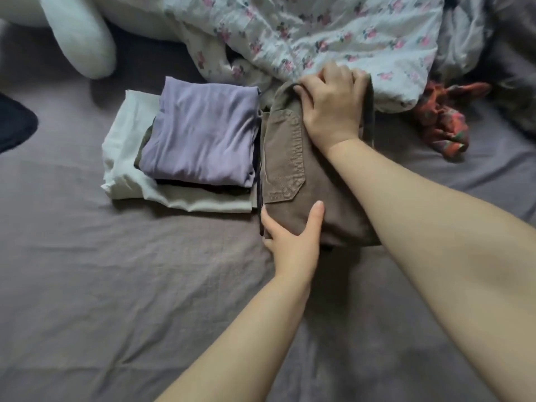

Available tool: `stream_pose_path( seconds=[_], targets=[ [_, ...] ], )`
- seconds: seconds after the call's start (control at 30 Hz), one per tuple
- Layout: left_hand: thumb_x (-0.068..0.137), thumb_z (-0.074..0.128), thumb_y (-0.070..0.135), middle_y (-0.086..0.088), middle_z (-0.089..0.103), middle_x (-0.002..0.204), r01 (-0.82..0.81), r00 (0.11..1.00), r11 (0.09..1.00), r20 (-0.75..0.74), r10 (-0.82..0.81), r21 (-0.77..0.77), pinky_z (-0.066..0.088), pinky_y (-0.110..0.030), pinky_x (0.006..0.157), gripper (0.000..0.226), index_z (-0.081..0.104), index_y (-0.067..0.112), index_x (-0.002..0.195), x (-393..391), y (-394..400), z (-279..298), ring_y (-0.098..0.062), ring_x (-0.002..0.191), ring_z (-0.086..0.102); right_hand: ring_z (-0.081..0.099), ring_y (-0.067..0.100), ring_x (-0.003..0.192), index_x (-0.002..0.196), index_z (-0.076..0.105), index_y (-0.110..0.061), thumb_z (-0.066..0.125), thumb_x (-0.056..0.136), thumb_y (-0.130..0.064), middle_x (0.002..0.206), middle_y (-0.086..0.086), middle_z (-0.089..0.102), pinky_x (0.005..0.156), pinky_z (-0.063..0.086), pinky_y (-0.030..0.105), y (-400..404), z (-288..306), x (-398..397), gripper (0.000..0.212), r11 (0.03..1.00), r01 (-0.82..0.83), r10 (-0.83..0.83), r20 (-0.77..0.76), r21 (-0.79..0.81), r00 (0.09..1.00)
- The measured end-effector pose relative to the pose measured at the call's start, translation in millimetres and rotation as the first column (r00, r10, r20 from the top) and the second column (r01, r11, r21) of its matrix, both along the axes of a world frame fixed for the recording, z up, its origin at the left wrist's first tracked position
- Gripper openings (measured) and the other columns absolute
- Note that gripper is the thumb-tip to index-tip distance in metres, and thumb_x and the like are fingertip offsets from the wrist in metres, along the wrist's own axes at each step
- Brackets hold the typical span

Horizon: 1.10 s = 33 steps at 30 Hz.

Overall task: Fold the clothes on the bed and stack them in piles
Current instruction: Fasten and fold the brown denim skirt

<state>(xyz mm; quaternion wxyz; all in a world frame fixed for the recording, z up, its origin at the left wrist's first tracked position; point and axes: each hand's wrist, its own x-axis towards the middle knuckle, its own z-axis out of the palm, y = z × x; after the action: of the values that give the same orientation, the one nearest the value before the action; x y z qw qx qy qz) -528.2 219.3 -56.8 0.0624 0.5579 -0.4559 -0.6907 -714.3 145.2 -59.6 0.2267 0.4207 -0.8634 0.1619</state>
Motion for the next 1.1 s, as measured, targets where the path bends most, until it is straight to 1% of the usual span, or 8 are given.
stream_pose_path(
  seconds=[0.07, 0.17, 0.43, 0.6, 0.7, 0.8, 0.97, 1.1],
  targets=[
    [0.081, 0.063, 0.058, -0.014, 0.009, 0.153, 0.063, 0.992, 0.997, 0.104, -0.066, 0.035, 0.026, -0.033, 0.109, 0.096, 0.0, 0.037, 0.15, -17, -2, -3, -0.031, 0.134, 0.033, 0.057, 0.035, 0.109, 0.101, 0.07, -0.022, 0.052, 0.09, -0.032, 0.11, 0.011, 0.062, 0.103, 0.018, 0.04, -4, 16, -5, 0.024, 0.999, 0.047, -0.046, -0.023, 0.027, 0.999],
    [0.086, 0.06, 0.053, -0.016, 0.007, 0.153, 0.042, 0.985, 0.999, 0.167, -0.047, 0.032, 0.029, -0.031, 0.106, 0.092, -0.002, 0.032, 0.151, -28, -1, -13, -0.031, 0.131, 0.036, 0.017, 0.031, 0.146, 0.139, 0.047, -0.027, 0.042, 0.095, -0.046, 0.154, 0.007, 0.03, 0.115, -0.005, 0.053, 5, 15, 15, 0.049, 0.98, 0.152, -0.166, 0.103, 0.13, 0.981],
    [0.089, 0.058, 0.049, -0.014, 0.009, 0.152, 0.139, 0.981, 0.99, 0.145, -0.133, -0.032, 0.03, -0.032, 0.107, 0.089, -0.003, 0.029, 0.152, -2, -6, -31, -0.033, 0.133, 0.035, -0.016, 0.027, 0.147, 0.153, 0.001, -0.036, 0.028, 0.092, -0.067, 0.161, -0.002, -0.013, 0.114, -0.011, 0.057, 43, -24, 54, 0.073, 0.896, -0.022, -0.178, 0.404, 0.444, 0.897],
    [0.092, 0.06, 0.035, -0.005, 0.036, 0.146, 0.27, 0.963, 0.962, -0.006, -0.27, -0.027, 0.031, -0.033, 0.112, 0.073, 0.018, 0.027, 0.151, 37, -27, -19, -0.025, 0.134, 0.04, -0.006, 0.025, 0.148, 0.152, 0.017, -0.034, 0.036, 0.096, -0.055, 0.162, 0.001, 0.0, 0.116, -0.005, 0.055, 45, 28, 41, 0.062, 0.896, 0.024, -0.189, 0.331, 0.444, 0.925],
    [0.094, 0.056, 0.032, -0.011, 0.044, 0.14, 0.351, 0.935, 0.936, 0.065, -0.348, -0.039, 0.035, -0.036, 0.11, 0.061, 0.028, 0.027, 0.147, 87, -33, -21, -0.025, 0.128, 0.046, 0.009, 0.029, 0.147, 0.15, 0.028, -0.023, 0.053, 0.094, -0.034, 0.161, 0.008, 0.01, 0.117, 0.008, 0.053, 71, 48, 47, 0.063, 0.926, 0.077, -0.187, 0.274, 0.369, 0.943],
    [0.096, 0.052, 0.03, -0.013, 0.039, 0.14, 0.413, 0.899, 0.909, 0.191, -0.395, -0.063, 0.032, -0.027, 0.107, 0.058, 0.029, 0.028, 0.148, 149, -40, -24, -0.024, 0.127, 0.044, 0.028, 0.037, 0.14, 0.145, 0.04, -0.011, 0.067, 0.085, -0.016, 0.156, 0.016, 0.025, 0.111, 0.029, 0.052, 89, 55, 65, 0.066, 0.891, -0.048, -0.082, 0.263, 0.451, 0.961],
    [0.096, 0.052, 0.025, -0.021, 0.036, 0.142, 0.412, 0.874, 0.907, 0.319, -0.367, -0.084, 0.029, -0.025, 0.105, 0.058, 0.028, 0.019, 0.149, 245, -88, -20, -0.03, 0.129, 0.042, 0.028, 0.032, 0.141, 0.139, 0.048, -0.007, 0.066, 0.086, -0.023, 0.154, 0.016, 0.029, 0.112, 0.03, 0.045, 70, 47, 164, 0.059, 0.811, -0.097, -0.184, 0.41, 0.577, 0.893],
    [0.095, 0.054, 0.026, -0.018, 0.036, 0.145, 0.396, 0.842, 0.899, 0.464, -0.274, -0.187, 0.028, -0.027, 0.106, 0.059, 0.03, 0.017, 0.148, 329, -156, -15, -0.03, 0.133, 0.038, 0.024, 0.024, 0.144, 0.145, 0.04, -0.018, 0.057, 0.092, -0.033, 0.157, 0.008, 0.024, 0.115, 0.023, 0.033, 22, 16, 299, 0.057, 0.742, -0.381, -0.08, 0.637, 0.552, 0.767]
  ],
)
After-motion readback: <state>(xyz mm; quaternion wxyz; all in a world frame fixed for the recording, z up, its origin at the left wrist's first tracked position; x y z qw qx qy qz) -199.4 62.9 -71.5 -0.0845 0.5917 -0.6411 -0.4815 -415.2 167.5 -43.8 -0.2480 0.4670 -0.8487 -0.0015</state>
